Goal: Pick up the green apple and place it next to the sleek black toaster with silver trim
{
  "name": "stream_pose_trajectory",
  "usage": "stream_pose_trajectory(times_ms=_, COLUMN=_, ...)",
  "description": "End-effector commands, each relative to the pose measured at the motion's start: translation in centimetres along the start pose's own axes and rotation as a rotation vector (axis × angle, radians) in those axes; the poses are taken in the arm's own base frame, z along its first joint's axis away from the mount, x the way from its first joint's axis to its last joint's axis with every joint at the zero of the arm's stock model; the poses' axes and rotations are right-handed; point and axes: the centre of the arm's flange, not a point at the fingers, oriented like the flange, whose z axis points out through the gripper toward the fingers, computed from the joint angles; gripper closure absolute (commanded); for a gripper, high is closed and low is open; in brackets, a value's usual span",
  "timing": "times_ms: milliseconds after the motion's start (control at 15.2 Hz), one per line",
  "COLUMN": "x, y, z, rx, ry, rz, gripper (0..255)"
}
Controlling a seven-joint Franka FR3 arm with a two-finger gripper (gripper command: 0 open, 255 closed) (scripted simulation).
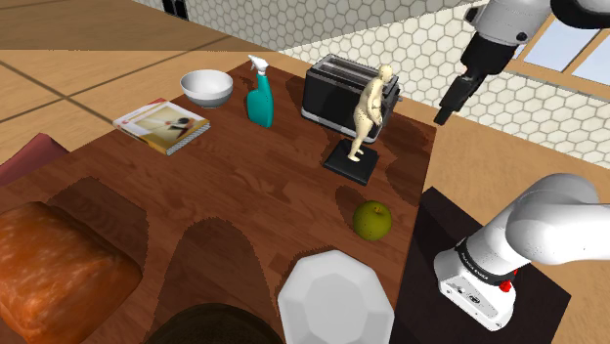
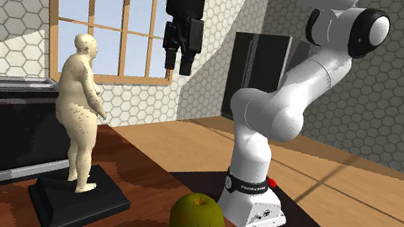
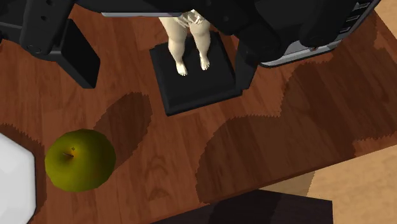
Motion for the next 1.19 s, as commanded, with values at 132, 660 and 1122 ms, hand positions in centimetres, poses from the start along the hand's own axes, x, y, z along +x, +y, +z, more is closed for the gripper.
stream_pose_trajectory(times_ms=132, x=-1.0, y=-4.0, z=3.5, rx=0.003, ry=0.016, rz=-0.006, gripper=0)
stream_pose_trajectory(times_ms=660, x=-2.4, y=-12.0, z=10.2, rx=0.007, ry=0.048, rz=-0.021, gripper=0)
stream_pose_trajectory(times_ms=1122, x=-3.2, y=-16.7, z=15.2, rx=0.010, ry=0.066, rz=-0.030, gripper=0)
